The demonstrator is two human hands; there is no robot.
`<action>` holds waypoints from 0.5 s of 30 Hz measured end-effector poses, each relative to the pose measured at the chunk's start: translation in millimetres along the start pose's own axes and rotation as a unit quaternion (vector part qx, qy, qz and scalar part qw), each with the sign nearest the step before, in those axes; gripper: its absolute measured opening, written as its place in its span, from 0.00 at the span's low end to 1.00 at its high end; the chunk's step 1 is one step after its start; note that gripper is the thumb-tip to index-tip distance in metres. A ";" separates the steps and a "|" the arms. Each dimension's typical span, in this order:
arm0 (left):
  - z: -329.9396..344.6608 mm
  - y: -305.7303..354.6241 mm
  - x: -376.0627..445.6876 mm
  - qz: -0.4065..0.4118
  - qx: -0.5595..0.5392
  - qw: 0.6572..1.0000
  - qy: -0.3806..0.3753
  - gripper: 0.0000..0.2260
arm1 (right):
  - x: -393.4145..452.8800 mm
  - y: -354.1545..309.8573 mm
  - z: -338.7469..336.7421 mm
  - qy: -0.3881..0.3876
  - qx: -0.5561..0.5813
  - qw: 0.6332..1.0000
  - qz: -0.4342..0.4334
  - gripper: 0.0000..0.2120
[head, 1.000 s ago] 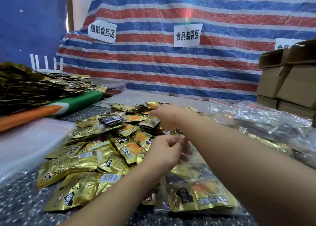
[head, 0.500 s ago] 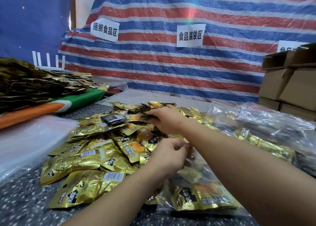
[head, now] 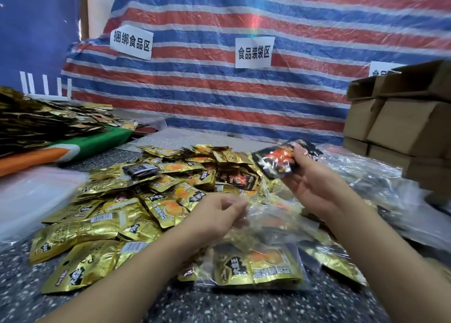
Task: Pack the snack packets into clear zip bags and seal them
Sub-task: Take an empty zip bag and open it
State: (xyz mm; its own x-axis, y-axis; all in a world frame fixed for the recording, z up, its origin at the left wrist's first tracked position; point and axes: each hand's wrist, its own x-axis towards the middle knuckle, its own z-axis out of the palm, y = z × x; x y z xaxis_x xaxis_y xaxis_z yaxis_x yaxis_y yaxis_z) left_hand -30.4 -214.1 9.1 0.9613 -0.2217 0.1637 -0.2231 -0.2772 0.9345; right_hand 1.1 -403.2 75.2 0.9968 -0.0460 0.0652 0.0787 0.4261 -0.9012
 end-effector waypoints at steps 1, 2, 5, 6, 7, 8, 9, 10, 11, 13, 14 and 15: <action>-0.1 0.4 -0.3 0.004 -0.004 1.000 0.006 0.12 | -5.9 2.3 -10.6 0.001 0.008 1.000 0.006 0.16; -0.4 0.8 -0.3 0.007 -0.008 1.000 0.012 0.11 | -11.1 4.8 -20.1 -0.001 0.020 1.000 0.007 0.16; -0.6 0.4 0.5 0.024 -0.013 0.999 0.023 0.10 | -22.4 9.7 -36.7 -0.022 0.032 0.999 -0.022 0.19; -0.7 0.0 0.9 0.031 -0.011 0.999 0.023 0.10 | -25.3 8.9 -38.2 -0.029 0.023 0.998 -0.041 0.19; -0.6 -0.4 1.1 0.036 -0.011 0.999 0.024 0.10 | -26.4 7.4 -39.0 -0.035 0.005 0.997 -0.068 0.19; -1.0 -0.7 1.2 0.038 -0.012 0.999 0.024 0.09 | -27.2 5.5 -39.8 -0.040 -0.019 0.994 -0.100 0.19; -1.5 -1.0 1.2 0.039 -0.012 0.999 0.025 0.09 | -27.9 3.7 -40.8 -0.047 -0.046 0.989 -0.132 0.18; -2.3 -0.6 1.2 0.042 -0.010 0.999 0.028 0.08 | -28.9 2.2 -42.0 -0.053 -0.070 0.984 -0.155 0.19; -3.4 0.0 1.2 0.046 -0.007 0.998 0.033 0.08 | -29.4 1.4 -43.4 -0.056 -0.092 0.980 -0.168 0.19; -5.2 1.8 0.8 0.055 -0.010 0.998 0.042 0.08 | -31.2 1.6 -45.9 -0.060 -0.127 0.974 -0.179 0.20; -5.7 3.1 0.3 0.061 -0.017 0.997 0.047 0.08 | -32.3 2.3 -46.7 -0.062 -0.142 0.970 -0.186 0.19; -5.9 4.3 -0.3 0.065 -0.022 0.996 0.050 0.08 | -32.6 3.7 -47.2 -0.062 -0.159 0.966 -0.196 0.17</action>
State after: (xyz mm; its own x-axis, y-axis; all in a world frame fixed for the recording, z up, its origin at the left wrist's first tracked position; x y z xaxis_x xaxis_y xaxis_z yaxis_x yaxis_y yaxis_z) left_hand -30.7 -209.7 15.0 0.9363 -0.1586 0.3133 -0.3420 -0.2097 0.9160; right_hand -31.7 -442.9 49.5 0.8873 -0.0314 0.4600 0.4608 0.0989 -0.8820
